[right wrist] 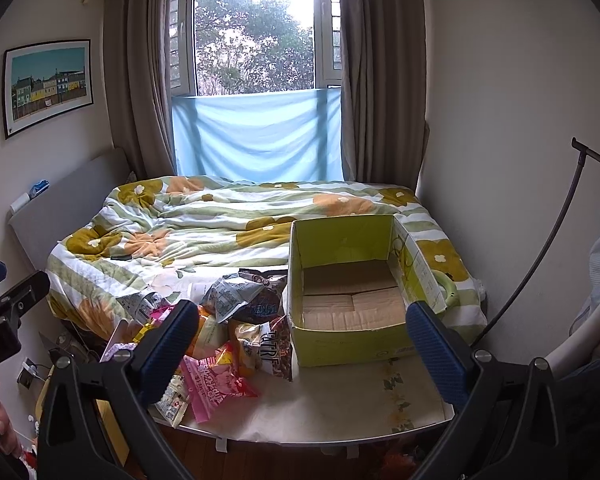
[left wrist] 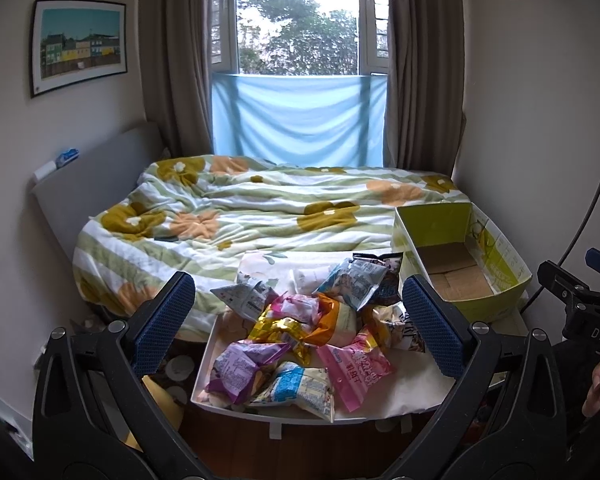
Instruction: Organize snacks
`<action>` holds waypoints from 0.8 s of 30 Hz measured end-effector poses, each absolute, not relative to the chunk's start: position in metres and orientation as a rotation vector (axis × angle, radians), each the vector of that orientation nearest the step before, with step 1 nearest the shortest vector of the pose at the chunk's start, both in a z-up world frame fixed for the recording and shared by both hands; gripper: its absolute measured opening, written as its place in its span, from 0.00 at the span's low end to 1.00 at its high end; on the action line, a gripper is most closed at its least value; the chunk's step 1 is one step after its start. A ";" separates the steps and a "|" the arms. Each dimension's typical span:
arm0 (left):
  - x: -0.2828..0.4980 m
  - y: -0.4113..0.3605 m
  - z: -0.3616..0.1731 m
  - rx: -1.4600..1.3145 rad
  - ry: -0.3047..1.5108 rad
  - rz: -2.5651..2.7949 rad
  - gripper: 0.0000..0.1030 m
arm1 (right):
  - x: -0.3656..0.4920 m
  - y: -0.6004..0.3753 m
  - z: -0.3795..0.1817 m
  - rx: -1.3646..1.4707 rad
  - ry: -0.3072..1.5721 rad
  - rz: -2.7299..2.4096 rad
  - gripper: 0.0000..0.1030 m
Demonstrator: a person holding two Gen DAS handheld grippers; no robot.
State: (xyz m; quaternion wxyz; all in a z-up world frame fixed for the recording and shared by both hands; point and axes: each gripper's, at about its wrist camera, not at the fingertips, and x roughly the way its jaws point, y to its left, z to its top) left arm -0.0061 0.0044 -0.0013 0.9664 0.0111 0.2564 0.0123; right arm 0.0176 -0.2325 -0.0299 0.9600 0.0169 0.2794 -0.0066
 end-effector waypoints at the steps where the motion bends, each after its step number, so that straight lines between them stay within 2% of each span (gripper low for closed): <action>1: -0.006 0.004 -0.001 0.023 0.519 0.025 1.00 | 0.018 -0.233 -0.029 0.033 0.567 -0.013 1.00; 15: -0.005 0.005 -0.009 0.019 0.530 0.018 1.00 | 0.020 -0.232 -0.038 0.036 0.572 -0.006 1.00; 24: 0.001 0.013 -0.023 -0.034 0.609 0.039 1.00 | 0.024 -0.239 -0.034 0.030 0.618 0.061 1.00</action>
